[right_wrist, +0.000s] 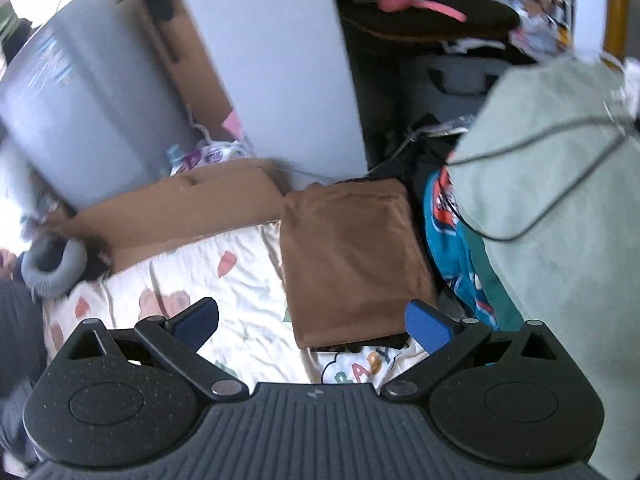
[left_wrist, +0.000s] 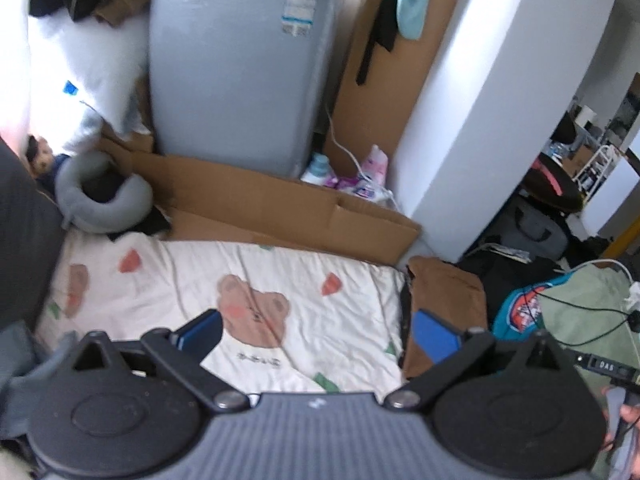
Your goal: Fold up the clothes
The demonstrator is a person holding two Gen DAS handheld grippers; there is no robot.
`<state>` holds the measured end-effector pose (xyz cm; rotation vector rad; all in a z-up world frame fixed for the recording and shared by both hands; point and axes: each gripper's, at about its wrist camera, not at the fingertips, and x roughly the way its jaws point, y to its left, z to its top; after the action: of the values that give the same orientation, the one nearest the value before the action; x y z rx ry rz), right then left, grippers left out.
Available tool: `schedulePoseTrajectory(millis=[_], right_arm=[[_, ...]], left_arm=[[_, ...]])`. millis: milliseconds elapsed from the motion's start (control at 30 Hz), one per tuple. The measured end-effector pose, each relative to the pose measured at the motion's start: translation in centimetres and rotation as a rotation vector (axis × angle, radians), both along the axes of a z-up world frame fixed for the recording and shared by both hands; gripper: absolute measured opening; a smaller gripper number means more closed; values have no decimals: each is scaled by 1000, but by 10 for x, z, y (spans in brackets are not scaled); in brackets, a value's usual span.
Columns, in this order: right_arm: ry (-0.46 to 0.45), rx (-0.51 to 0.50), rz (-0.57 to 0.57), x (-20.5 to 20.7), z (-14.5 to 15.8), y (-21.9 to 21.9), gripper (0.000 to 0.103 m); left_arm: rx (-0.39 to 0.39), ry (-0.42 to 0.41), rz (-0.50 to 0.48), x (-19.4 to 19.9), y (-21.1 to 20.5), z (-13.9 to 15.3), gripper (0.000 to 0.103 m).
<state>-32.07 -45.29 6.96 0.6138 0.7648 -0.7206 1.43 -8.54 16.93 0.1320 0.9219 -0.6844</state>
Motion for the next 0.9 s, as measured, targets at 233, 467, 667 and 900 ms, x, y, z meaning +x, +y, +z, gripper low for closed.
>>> schedulePoseTrajectory(millis=[233, 467, 667, 900], right_arm=[[-10, 16, 82, 32, 27, 26, 102], [-8, 30, 177, 68, 51, 53, 102], [-28, 13, 232, 94, 74, 85, 102], [-33, 42, 253, 114, 67, 118, 102]], left_arm=[[22, -3, 39, -3, 42, 6, 102], [-6, 6, 144, -4, 88, 2, 102], [-16, 16, 169, -12, 107, -10, 102], [6, 27, 188, -29, 119, -33, 102]])
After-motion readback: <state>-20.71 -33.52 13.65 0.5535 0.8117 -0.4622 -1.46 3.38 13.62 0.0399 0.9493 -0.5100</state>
